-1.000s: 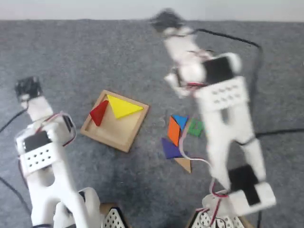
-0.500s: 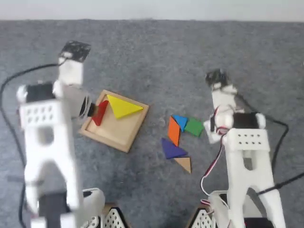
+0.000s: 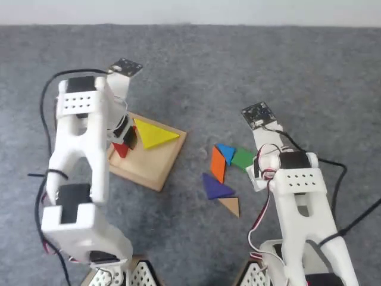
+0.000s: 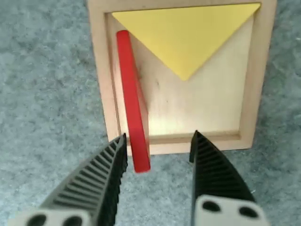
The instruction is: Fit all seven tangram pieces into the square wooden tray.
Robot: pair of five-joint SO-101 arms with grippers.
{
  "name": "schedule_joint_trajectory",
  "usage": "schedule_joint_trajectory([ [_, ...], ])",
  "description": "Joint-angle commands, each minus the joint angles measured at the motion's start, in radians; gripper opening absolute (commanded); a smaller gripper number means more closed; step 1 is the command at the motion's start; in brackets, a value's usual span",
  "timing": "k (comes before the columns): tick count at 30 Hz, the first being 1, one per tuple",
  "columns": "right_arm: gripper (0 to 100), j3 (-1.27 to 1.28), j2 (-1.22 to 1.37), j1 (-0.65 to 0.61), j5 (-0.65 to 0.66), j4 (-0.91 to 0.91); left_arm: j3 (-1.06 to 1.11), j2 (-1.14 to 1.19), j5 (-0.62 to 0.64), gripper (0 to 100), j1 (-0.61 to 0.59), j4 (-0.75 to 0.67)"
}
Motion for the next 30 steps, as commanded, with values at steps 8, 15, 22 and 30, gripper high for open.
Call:
schedule_joint_trajectory([
  [8, 0.8, -0.003, -0.028, -0.005, -0.008, -0.030, -0.004, 0.054, -0.023, 19, -0.009, -0.052],
  [15, 0.8, -0.003, -0.028, -0.005, -0.008, -0.030, -0.025, 0.172, -0.015, 10, -0.009, -0.064],
  [22, 0.8, -0.003, -0.028, -0.005, -0.008, -0.030, -0.048, 0.114, 0.072, 1, 0.009, -0.057],
  [30, 0.8, -0.003, -0.027, -0.005, -0.008, -0.030, 0.162, -0.115, 0.094, 1, 0.100, -0.091],
])
